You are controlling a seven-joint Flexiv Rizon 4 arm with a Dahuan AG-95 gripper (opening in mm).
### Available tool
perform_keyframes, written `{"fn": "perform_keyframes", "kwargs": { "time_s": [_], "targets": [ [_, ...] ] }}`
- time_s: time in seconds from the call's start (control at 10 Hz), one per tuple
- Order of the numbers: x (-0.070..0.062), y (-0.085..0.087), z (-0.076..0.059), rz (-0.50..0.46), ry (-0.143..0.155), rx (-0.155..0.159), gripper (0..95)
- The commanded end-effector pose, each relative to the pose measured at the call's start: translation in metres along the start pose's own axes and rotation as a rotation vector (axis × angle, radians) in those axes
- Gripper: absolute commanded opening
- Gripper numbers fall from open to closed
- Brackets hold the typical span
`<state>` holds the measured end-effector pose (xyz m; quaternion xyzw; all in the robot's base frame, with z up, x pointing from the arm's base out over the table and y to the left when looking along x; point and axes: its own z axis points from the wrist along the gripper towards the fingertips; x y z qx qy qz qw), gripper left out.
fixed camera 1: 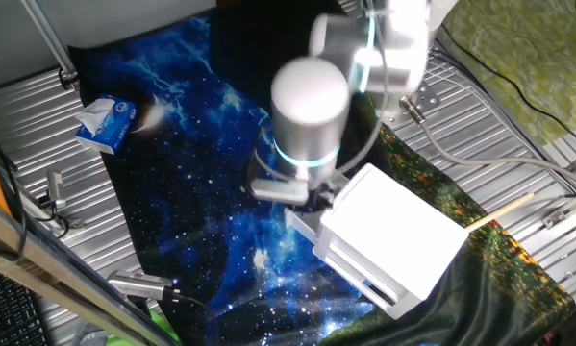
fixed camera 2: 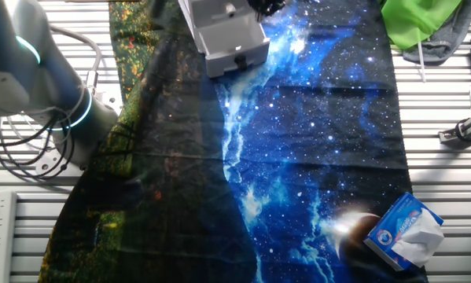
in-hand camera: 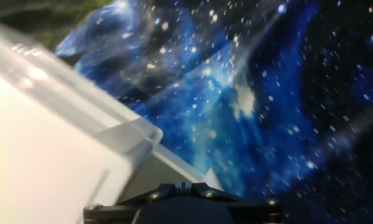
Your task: Grasp the handle and open the drawer
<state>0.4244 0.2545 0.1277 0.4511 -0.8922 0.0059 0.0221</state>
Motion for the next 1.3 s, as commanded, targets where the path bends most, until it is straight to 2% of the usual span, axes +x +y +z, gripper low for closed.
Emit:
{"fn": "perform_keyframes", "kwargs": {
  "time_s": [0.1,0.3,0.6,0.8,1.3],
  "targets": [
    [0.016,-0.006,-0.005,-0.066,-0.010,0.028,0.0],
    [0.025,-0.014,-0.002,-0.090,-0.021,0.032,0.0],
    [0.025,-0.015,0.000,-0.083,-0.032,0.028,0.0],
    [0.026,-0.016,0.000,-0.096,-0.020,0.034,0.0],
    [0.026,-0.016,0.001,-0.107,-0.021,0.037,0.0]
  ]
}}
